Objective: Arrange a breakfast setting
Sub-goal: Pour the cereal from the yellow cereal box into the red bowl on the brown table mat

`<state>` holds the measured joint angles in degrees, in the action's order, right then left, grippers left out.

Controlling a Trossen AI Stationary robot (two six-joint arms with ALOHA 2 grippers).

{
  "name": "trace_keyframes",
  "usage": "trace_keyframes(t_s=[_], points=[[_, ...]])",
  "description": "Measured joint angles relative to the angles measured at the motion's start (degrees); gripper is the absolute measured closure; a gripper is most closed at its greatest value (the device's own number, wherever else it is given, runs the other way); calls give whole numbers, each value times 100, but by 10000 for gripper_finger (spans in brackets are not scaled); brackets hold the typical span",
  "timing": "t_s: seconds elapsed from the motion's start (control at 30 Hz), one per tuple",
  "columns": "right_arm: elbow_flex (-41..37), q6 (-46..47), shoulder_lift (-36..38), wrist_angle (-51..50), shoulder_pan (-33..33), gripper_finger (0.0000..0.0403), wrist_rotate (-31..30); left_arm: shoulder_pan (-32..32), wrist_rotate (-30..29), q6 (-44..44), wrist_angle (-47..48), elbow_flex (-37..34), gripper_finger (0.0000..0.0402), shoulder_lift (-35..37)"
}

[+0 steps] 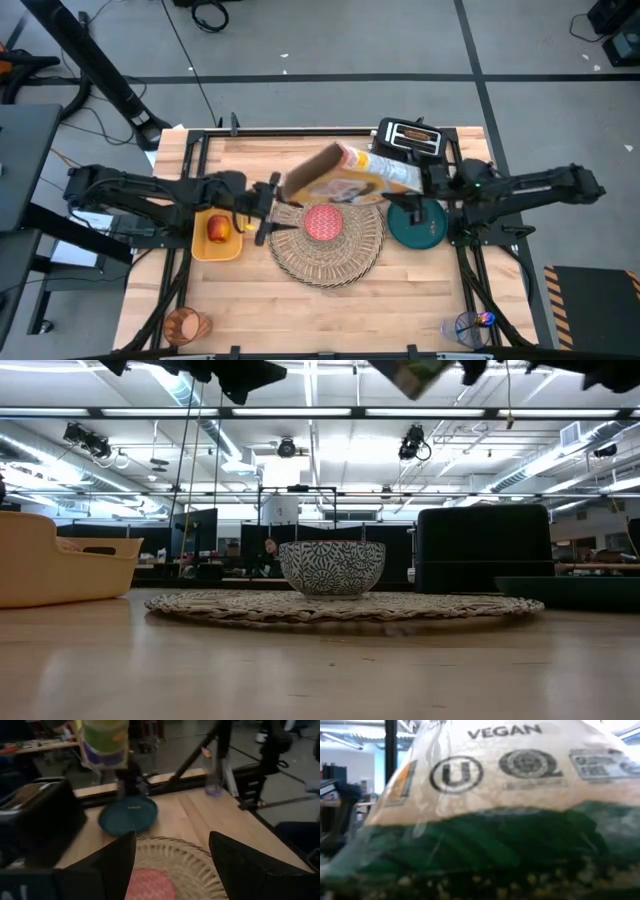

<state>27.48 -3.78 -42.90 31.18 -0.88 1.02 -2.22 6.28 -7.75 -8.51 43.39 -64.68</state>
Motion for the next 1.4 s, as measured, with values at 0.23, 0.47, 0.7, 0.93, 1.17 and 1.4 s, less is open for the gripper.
trace_keyframes(t_s=[0.23,0.47,0.7,0.93,1.17,1.4], points=[[-225,311,1465,-2186,-432,159,-335,-417,-438,239,66,5,143,-496],[-217,444,2812,-3845,-658,159,-926,-444,-756,446,-327,1,143,-1048],[-214,718,3388,-5235,-665,159,-1108,-437,-1037,513,-611,2,143,-1351],[-213,717,3199,-5517,-665,159,-1088,-433,-1216,579,-502,3,143,-1361],[-211,684,2631,-5534,-665,159,-1091,-223,-1219,886,-433,3,143,-1561],[-211,693,2251,-5539,-665,159,-1174,-142,-1264,861,-404,3,143,-1875]])
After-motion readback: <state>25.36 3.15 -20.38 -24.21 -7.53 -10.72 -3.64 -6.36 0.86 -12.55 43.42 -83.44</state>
